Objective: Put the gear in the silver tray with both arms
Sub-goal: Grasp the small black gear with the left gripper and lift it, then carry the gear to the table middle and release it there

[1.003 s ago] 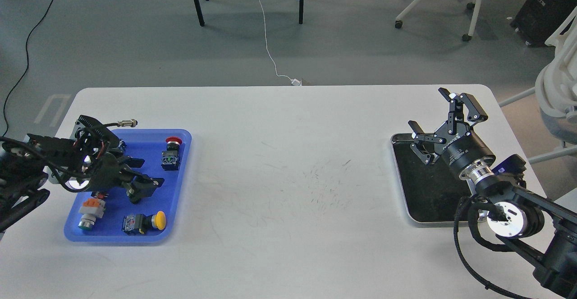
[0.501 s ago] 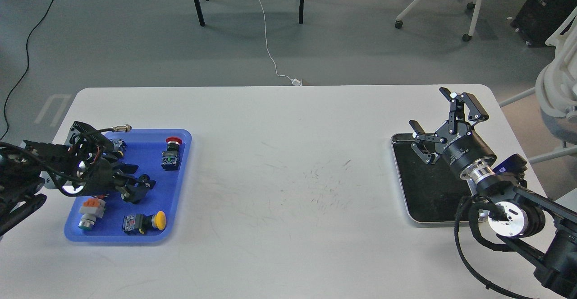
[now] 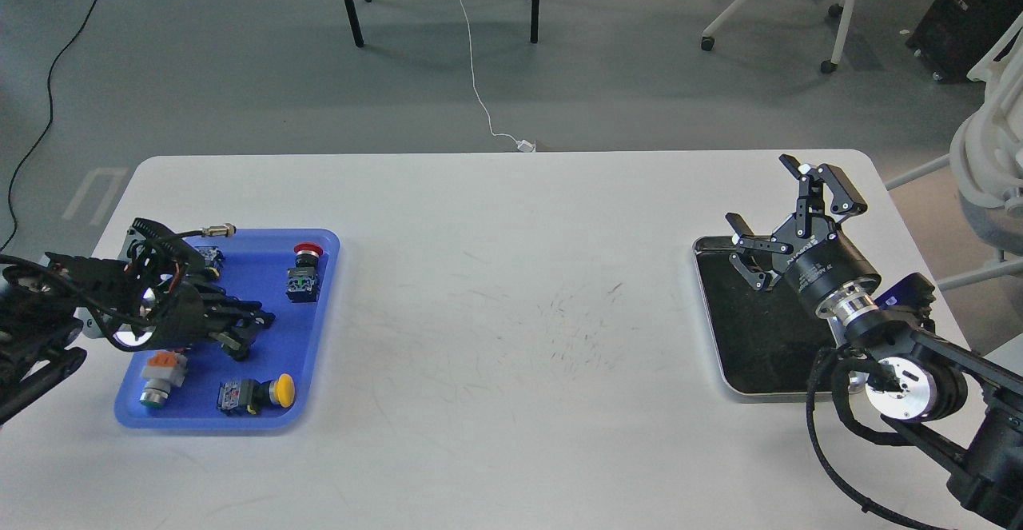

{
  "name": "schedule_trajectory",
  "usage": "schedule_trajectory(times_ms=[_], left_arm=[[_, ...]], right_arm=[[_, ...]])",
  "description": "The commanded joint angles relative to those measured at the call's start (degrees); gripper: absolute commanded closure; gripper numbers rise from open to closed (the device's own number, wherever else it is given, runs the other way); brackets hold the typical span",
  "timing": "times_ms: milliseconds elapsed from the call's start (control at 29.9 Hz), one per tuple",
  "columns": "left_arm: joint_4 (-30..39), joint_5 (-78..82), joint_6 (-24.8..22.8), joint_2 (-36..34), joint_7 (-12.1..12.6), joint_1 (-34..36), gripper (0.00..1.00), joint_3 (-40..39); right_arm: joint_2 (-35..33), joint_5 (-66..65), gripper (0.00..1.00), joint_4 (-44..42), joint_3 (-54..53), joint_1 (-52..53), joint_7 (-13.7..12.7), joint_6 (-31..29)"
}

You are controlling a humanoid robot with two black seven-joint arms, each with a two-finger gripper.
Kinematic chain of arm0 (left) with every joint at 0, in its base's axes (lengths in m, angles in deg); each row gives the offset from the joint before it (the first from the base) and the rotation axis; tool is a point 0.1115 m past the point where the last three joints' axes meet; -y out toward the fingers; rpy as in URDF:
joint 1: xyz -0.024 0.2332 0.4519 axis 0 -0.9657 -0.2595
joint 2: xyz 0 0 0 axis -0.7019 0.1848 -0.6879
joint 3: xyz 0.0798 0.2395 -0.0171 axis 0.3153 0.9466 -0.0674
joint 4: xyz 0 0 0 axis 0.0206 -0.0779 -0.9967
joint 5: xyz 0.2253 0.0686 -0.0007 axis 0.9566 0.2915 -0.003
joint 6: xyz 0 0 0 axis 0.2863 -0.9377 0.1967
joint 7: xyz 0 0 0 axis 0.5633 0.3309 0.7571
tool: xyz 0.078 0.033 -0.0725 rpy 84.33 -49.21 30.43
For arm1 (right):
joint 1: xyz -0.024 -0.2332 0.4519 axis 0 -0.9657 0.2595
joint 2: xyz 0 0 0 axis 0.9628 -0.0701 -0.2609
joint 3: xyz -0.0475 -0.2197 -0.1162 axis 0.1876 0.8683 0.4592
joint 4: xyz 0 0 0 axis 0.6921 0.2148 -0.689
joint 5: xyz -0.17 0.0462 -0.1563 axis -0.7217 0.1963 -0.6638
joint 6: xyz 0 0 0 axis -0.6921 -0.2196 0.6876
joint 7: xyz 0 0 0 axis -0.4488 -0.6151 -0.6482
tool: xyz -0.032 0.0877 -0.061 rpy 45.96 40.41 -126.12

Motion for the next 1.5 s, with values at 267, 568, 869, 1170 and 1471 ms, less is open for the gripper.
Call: schedule_trajectory(times_ms=[267,568,869,1170,1471], left_arm=[[14.82,-0.01,-0.17,-8.99,0.01,4.43,0.9,-6.58],[26.79,0.01,-6.66,-0.68,0.01,14.62,0.9,-3.87],[13.18,0.01,-8.69,20.69,0.01,26.49,0.9,11.42],[-1.77,0.01,-8.25,38.62,0.01,27.64,0.89,15.29],[-3.97,0.01,-8.25,44.7,0.01,26.76,0.89,18.37]], right_arm=[[-0.09,0.0,0.01,0.12,-0.17,0.09,0.0,0.0],[0.0,0.0,0.01,0.12,-0.26,0.27,0.0,0.0],[-1.14,0.0,0.01,-0.06,0.09,2.64,0.0,0.0],[-2.98,0.0,0.01,-0.06,0.09,2.82,0.0,0.0],[-6.77,-1.23,0.01,-0.06,12.19,20.1,0.0,0.0]])
